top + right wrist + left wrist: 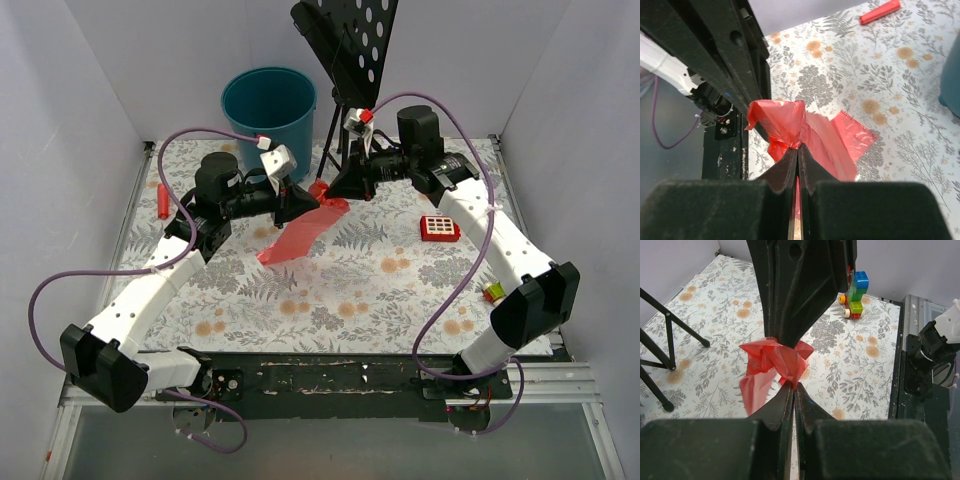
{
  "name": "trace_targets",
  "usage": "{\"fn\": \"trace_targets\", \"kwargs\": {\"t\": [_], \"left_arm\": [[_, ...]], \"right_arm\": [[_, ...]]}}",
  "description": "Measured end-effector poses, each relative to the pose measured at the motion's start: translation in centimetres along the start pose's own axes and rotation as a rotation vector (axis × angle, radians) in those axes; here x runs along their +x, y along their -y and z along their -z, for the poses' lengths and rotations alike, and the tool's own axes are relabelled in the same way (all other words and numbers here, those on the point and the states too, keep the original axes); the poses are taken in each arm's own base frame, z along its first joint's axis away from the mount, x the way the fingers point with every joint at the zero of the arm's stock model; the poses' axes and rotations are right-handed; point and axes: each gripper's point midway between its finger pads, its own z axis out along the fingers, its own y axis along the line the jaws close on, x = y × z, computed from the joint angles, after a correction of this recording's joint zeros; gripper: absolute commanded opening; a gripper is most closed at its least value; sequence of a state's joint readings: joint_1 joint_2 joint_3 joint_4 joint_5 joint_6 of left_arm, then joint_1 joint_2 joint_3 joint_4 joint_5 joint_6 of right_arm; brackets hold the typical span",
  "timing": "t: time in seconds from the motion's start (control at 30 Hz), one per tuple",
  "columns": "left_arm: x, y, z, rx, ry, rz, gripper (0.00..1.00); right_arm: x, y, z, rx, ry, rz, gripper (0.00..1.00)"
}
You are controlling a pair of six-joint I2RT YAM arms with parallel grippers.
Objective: Put the trash bags into the trash bin
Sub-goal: Unfold the trash bag at the center of the board.
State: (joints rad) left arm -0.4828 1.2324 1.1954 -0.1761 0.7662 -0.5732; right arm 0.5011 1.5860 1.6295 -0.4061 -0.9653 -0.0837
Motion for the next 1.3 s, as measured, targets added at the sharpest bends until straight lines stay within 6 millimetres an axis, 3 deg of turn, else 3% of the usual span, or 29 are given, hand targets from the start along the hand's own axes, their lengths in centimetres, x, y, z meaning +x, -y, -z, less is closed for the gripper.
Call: {"fn": "trace_targets", "kwargs": {"t": [0.43, 0.53, 0.63, 0.73, 0.8, 0.87, 0.93, 1.13, 1.3], "left_arm": [[0.1, 0.1, -0.1, -0.001, -0.002, 0.002, 0.00], [0.1, 0.1, -0.1, -0.001, -0.004, 0.005, 0.00], [0.2, 0.2, 0.0, 0.006, -0.007, 0.009, 0.00], [0.3, 0.2, 0.0, 0.006, -0.011, 0.014, 0.00], [0.3, 0.2, 0.0, 0.006, -0.012, 0.014, 0.00], [0.3, 0.2, 0.0, 0.007, -0.012, 0.011, 0.00], [0.4, 0.3, 0.0, 0.011, -0.016, 0.004, 0.00], [0.8, 0.8, 0.2, 0.049, -0.042, -0.046, 0.00], [0.1, 1.2, 0.5, 0.077, -0.046, -0.112, 0.00]], "right_arm": [[-1.0, 2.2, 1.8, 0.224, -0.002, 0.080, 0.01], [-0.9, 3.5, 2.3, 0.312, -0.013, 0.091, 0.01], [-0.7, 6.0, 3.7, 0.453, -0.033, 0.101, 0.17], [-0.3, 7.2, 4.6, 0.518, -0.050, 0.109, 0.24], [0.1, 6.7, 4.6, 0.486, -0.051, 0.116, 0.32], [0.4, 4.9, 4.1, 0.398, -0.040, 0.122, 0.45], [0.4, 3.2, 3.6, 0.317, -0.023, 0.118, 0.49], [-0.5, -0.7, 2.0, 0.088, 0.027, 0.144, 0.56], [-0.3, -1.5, 0.8, 0.000, 0.029, 0.141, 0.57]]}}
